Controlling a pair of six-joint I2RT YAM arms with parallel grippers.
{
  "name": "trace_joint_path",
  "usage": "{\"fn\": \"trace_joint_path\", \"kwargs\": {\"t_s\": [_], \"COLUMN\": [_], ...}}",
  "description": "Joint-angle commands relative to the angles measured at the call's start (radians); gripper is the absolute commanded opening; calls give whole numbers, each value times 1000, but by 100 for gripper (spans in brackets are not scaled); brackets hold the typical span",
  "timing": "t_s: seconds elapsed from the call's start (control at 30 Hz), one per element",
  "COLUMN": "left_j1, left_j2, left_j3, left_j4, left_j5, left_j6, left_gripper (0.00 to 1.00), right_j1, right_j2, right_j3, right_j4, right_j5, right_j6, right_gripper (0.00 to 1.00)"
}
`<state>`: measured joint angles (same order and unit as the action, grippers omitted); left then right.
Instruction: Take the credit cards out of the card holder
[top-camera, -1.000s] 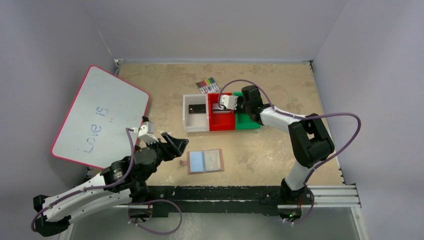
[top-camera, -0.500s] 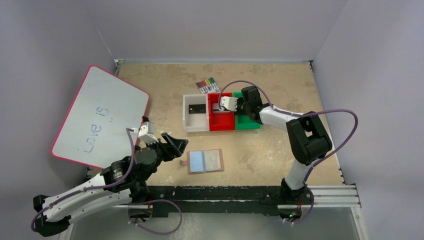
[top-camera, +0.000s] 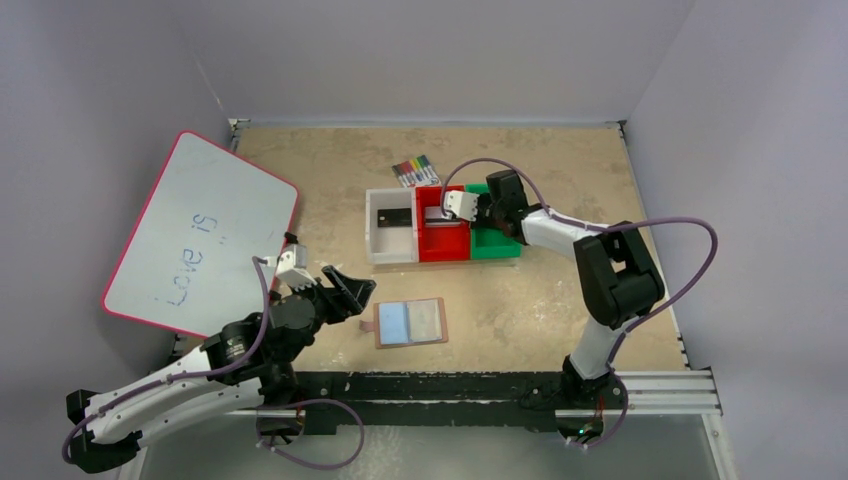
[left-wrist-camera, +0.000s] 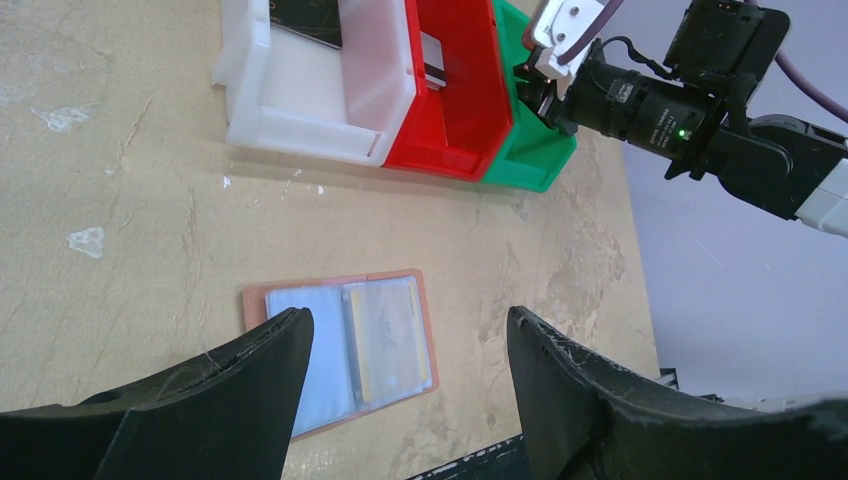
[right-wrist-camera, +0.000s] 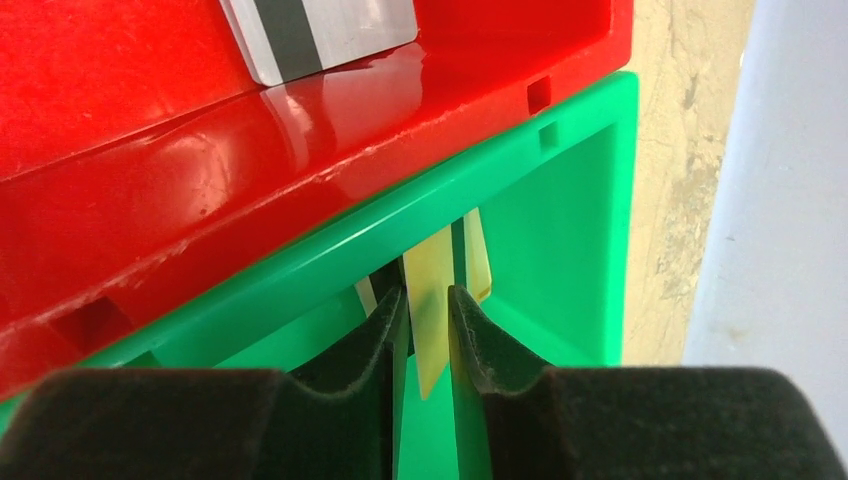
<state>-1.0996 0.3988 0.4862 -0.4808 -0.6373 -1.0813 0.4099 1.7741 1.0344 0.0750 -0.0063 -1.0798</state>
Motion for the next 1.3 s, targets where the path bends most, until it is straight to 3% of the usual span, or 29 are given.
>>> {"fn": "trace_joint_path", "kwargs": {"t_s": [0.0, 0.67, 0.87, 0.93, 1.0, 1.03, 1.13, 1.27], "left_j1": [5, 4, 4, 5, 5, 5, 4, 4], "left_j2": [-6, 9, 34, 47, 60, 67, 87, 118], "left_j3": [43, 41, 42, 42, 43, 42, 41, 52], "left_j4": [13, 21, 44, 52, 54, 54, 36, 8], "left_j5": [-18, -6, 5, 7, 5, 3, -18, -44], "left_j6": [-8, -17, -16, -15, -16, -17, -20, -27], "left_gripper": [70, 70, 70, 70, 70, 70, 70, 70], "right_j1": [-14, -29, -28, -29, -29, -29, -30, -30], "right_j2": [-19, -55, -169, -235, -309, -369, -505, -638], "right_j3": [38, 48, 40, 31, 17, -2, -88, -166], "right_j4": [-40, -50, 18, 63, 111, 144, 267, 204], "right_j5": [-48, -37, -35, -37, -45, -39, 89, -15], "right_j6": [-3, 36, 139, 232, 367, 473, 879, 1192], "right_gripper": [24, 32, 36, 45, 61, 75, 99, 100]}}
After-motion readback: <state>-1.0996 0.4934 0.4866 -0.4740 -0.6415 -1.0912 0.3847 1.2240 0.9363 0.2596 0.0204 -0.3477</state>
